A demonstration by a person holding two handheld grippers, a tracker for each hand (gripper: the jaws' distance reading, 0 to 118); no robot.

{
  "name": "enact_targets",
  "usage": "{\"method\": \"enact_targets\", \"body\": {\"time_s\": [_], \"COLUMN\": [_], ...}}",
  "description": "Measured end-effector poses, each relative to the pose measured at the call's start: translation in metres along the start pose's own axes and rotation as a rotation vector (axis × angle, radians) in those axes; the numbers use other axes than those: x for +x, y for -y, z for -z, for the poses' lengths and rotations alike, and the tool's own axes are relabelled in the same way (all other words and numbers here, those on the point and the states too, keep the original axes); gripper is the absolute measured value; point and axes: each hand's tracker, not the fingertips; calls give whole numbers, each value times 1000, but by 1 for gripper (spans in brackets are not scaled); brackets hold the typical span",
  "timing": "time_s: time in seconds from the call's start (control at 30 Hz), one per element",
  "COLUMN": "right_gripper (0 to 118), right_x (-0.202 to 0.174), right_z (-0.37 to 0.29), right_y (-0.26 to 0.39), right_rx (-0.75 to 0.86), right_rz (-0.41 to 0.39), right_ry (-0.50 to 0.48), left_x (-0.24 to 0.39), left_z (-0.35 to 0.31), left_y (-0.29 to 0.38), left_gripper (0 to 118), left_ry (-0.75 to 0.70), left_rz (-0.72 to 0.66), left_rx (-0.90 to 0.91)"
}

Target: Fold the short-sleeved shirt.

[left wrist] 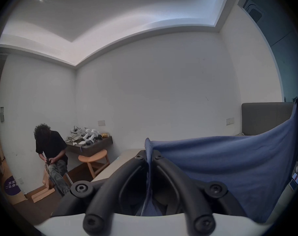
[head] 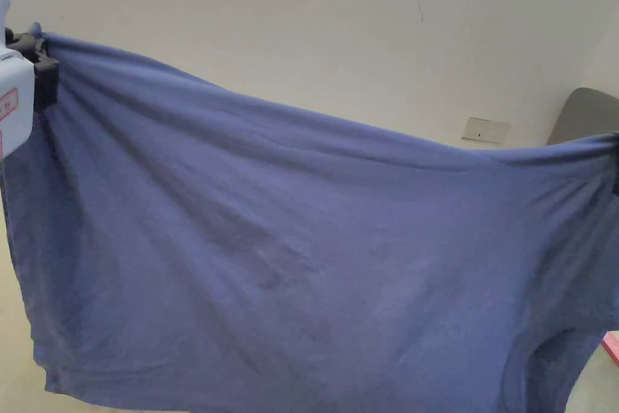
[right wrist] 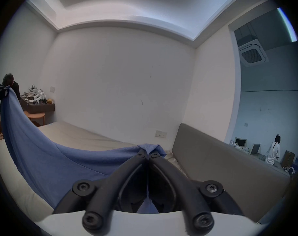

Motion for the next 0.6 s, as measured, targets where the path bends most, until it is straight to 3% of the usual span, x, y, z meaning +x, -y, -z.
{"method": "enact_targets", "body": {"time_s": [0.3,0.6], "right_gripper": [1,1], "right_x": [17,23], "right_z": [-13,42], "right_y": [-57,-87], "right_rx": [99,114], "right_rz": [-4,-96], "right_ry": [35,70], "left_x": [-14,-5], "left_z": [-4,41], "left_y": [-55,-87], "left_gripper": [2,2], "left_ry": [-5,-11], "left_rz": [23,78], "left_rx": [77,80]}}
